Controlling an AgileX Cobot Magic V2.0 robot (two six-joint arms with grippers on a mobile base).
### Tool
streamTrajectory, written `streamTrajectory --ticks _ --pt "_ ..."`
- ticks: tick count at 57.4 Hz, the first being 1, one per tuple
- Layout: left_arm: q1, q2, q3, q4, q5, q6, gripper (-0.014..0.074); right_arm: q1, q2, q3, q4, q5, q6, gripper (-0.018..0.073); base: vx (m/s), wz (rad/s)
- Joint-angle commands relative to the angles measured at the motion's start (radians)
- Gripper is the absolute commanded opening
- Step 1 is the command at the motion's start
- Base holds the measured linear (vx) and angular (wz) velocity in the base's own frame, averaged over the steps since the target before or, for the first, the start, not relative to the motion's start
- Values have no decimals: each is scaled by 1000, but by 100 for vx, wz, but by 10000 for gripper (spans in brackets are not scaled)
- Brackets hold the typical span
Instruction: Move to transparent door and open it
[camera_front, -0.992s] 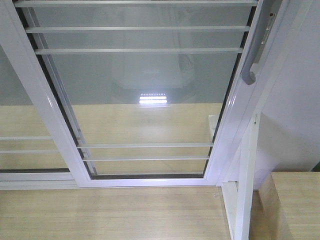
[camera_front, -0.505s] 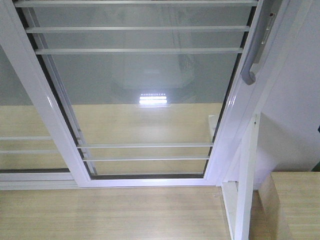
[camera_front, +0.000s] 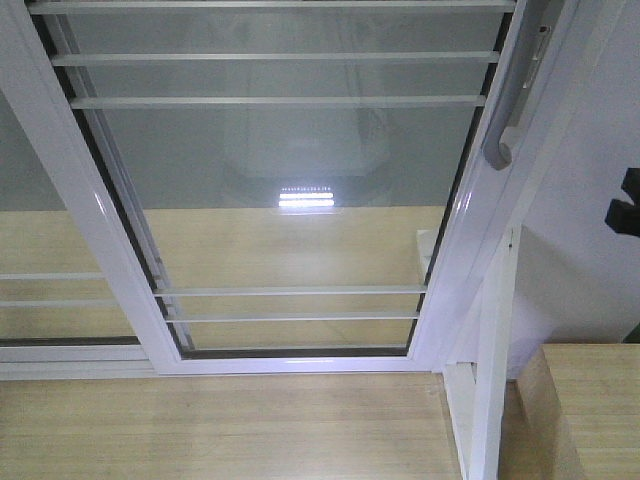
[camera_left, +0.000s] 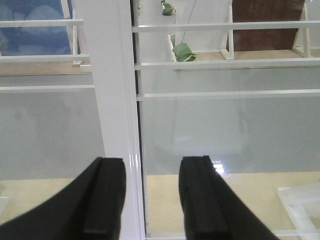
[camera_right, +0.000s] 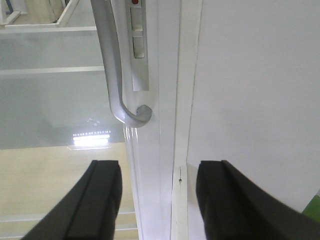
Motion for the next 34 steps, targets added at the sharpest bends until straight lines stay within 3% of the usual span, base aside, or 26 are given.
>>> streamTrajectory --ticks 1,9,18,34 --pt "-2 9 -36 -10 -78 0 405 47 59 -105 -6 -89 -17 426 0 0" --pt "-2 9 -36 -10 -78 0 405 134 186 -194 -11 -187 -65 426 0 0" --pt "-2 9 -36 -10 -78 0 405 133 325 -268 -7 -328 -61 426 0 0" --pt "-2 9 -36 -10 -76 0 405 131 533 -417 -8 -357 -61 426 0 0"
